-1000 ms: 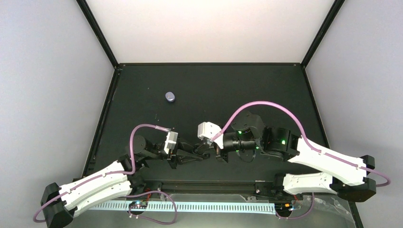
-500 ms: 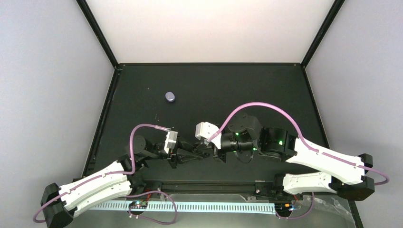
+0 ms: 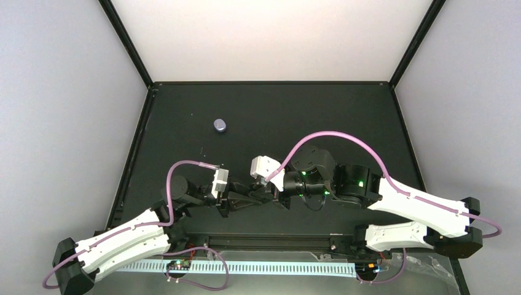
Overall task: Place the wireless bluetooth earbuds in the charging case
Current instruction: Place the earbud in the charging case, then close the charging case.
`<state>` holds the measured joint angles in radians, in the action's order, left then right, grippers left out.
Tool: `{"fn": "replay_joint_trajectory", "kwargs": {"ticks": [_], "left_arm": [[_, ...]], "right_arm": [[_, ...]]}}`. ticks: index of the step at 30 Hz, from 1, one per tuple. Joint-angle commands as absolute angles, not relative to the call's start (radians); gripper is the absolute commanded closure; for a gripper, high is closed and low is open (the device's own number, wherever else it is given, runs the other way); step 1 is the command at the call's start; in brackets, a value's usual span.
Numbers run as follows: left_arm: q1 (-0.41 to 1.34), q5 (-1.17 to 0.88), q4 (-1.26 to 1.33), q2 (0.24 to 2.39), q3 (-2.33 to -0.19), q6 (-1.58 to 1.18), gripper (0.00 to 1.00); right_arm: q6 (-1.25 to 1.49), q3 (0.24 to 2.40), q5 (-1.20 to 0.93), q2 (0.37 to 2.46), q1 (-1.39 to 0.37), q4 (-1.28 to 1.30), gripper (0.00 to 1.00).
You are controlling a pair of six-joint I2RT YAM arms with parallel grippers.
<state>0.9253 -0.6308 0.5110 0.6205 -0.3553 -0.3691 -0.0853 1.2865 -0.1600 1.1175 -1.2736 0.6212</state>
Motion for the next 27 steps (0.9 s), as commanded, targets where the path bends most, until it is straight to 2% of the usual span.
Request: {"fn": "replay_joint_trajectory", "kwargs": {"ticks": [1,11,16,22,27], "left_arm": [[0.933,-0.628,0.542,0.604,-0.385,-0.351,0.98],[0.933,-0.626,0.539,0.612,-0.382,-0.35,0.98],[0.934,-0.624,0.542,0.615,-0.376,-0.352,0.98],[0.936,-0.624,0.551,0.61,-0.375,-0.357,0.98],[0.939,-0.627,0.548,0.599,-0.383,-0.36,0.98]], "right_arm": [[-0.075,1.316,-0.142,1.111,-1.282,0.628,0.82],[-0.058,1.322,-0.152,1.076,-1.28,0.602,0.75],[-0.034,1.324,-0.136,1.029,-1.281,0.573,0.66],[0.011,1.259,0.057,0.958,-1.262,0.498,0.56],[0.049,1.221,0.147,0.98,-1.214,0.521,0.54]]}}
